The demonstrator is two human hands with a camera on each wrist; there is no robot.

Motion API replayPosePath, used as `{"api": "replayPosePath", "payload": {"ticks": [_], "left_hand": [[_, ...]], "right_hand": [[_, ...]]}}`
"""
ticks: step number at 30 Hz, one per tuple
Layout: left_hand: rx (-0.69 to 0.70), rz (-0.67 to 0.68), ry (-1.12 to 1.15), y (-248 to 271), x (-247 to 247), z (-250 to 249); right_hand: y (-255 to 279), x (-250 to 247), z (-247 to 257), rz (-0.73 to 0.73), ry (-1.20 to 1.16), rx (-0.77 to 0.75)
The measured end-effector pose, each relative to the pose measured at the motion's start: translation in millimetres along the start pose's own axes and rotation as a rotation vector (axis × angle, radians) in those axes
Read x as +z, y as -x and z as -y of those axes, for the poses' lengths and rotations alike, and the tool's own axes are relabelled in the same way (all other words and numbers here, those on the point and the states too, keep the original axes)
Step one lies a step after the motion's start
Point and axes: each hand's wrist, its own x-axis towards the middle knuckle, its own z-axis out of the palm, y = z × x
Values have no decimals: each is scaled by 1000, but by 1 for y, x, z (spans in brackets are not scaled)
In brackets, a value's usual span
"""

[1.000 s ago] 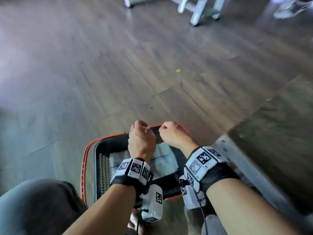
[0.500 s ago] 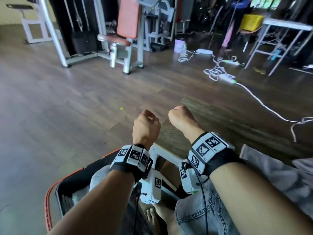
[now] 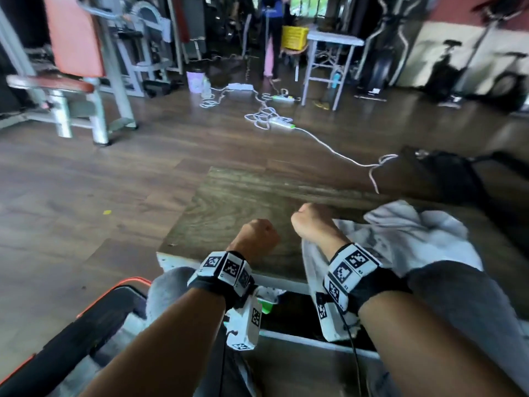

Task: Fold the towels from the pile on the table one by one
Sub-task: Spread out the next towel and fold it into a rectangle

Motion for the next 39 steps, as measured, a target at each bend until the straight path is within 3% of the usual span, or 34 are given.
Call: {"api": "replayPosePath", "payload": {"ticks": [6, 10, 13, 18, 21, 26, 29, 32, 35, 39], "left_hand": [[136, 236, -264, -8, 88, -18], [96, 197, -447, -11, 129, -10], [108, 142, -447, -13, 133, -11], [274, 70, -324, -22, 134, -11], [377, -25, -97, -22, 129, -34], [475, -96, 189, -11, 102, -78], [424, 41, 356, -5, 82, -93], [458, 123, 233, -6, 68, -90], [460, 37, 224, -12, 60, -80], [331, -119, 337, -18, 58, -80]], "right_hand": [[22, -16, -120, -117, 44, 123], [28, -1, -178, -15, 99, 154], [33, 12, -204, -4, 193, 92], [44, 19, -201, -60, 241, 1], [38, 18, -194, -148, 124, -66], [25, -8, -164, -271, -484, -95], [20, -32, -139, -362, -775, -23], [15, -52, -124, -324, -1033, 81], [9, -56, -120, -281, -991, 111], [9, -54, -123, -264, -755, 72]]}}
